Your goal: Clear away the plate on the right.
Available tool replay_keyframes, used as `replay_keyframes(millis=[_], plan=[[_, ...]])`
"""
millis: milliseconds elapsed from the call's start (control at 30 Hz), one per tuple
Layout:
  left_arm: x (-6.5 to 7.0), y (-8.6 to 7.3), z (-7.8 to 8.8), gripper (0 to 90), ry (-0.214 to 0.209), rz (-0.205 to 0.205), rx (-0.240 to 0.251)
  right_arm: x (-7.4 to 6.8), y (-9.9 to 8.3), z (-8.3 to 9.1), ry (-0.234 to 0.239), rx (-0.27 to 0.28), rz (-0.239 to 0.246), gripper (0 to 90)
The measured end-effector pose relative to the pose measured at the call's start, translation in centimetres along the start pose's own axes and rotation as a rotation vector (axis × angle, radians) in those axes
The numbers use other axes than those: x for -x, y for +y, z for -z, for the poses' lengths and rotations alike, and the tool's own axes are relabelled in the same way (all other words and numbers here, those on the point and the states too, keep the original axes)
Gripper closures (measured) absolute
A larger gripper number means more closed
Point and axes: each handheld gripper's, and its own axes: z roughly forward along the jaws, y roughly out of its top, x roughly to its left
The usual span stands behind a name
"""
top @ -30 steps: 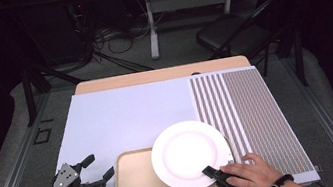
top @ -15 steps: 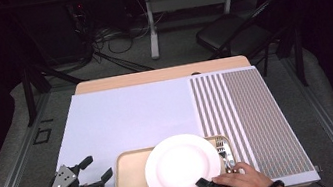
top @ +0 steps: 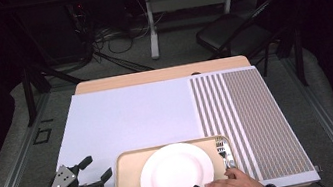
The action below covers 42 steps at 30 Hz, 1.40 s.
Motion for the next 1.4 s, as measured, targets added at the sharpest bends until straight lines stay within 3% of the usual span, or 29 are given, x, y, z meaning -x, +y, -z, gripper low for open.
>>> replay_keyframes(millis=[100, 133, 200, 233, 267, 333, 767, 900, 1133, 1400], plan=[[0.0, 0.0, 0.0, 15.5, -0.001, 0.000, 0.000, -0.3, -0.1, -0.4, 0.008, 0.020, -0.019, 78.4], [0.0, 0.0, 0.0, 15.5, -0.001, -0.001, 0.000, -0.3, 0.0, -0.3, 0.018, -0.006, -0.012, 78.5], [0.0, 0.0, 0.0, 15.5, 0.000, -0.001, 0.000, -0.3, -0.1, -0.5, 0.018, 0.002, -0.003, 78.7], [0.0, 0.0, 0.0, 15.5, 0.000, -0.001, 0.001, -0.4, -0.2, -0.5, 0.021, 0.006, -0.022, 78.7], [0.0, 0.0, 0.0, 15.5, 0.001, 0.000, 0.001, -0.2, -0.2, -0.6, 0.021, 0.009, 0.000, 78.8], [0.0, 0.0, 0.0, 15.5, 0.001, 0.000, 0.002, -0.2, -0.3, -0.5, 0.027, 0.004, -0.019, 78.9], [0.0, 0.0, 0.1, 15.5, 0.000, -0.004, 0.001, -0.8, -0.3, -0.8, 0.069, 0.027, -0.031, 80.8], [0.0, 0.0, 0.1, 15.5, 0.000, -0.007, -0.001, -1.0, -0.6, -0.9, 0.095, 0.024, -0.062, 78.7], [0.0, 0.0, 0.0, 15.5, 0.000, -0.006, 0.000, -1.5, -0.9, -1.2, 0.149, 0.004, -0.070, 73.6], [0.0, 0.0, 0.0, 15.5, 0.000, -0.006, 0.000, -1.5, -1.2, -1.4, 0.175, 0.003, -0.101, 71.1]])
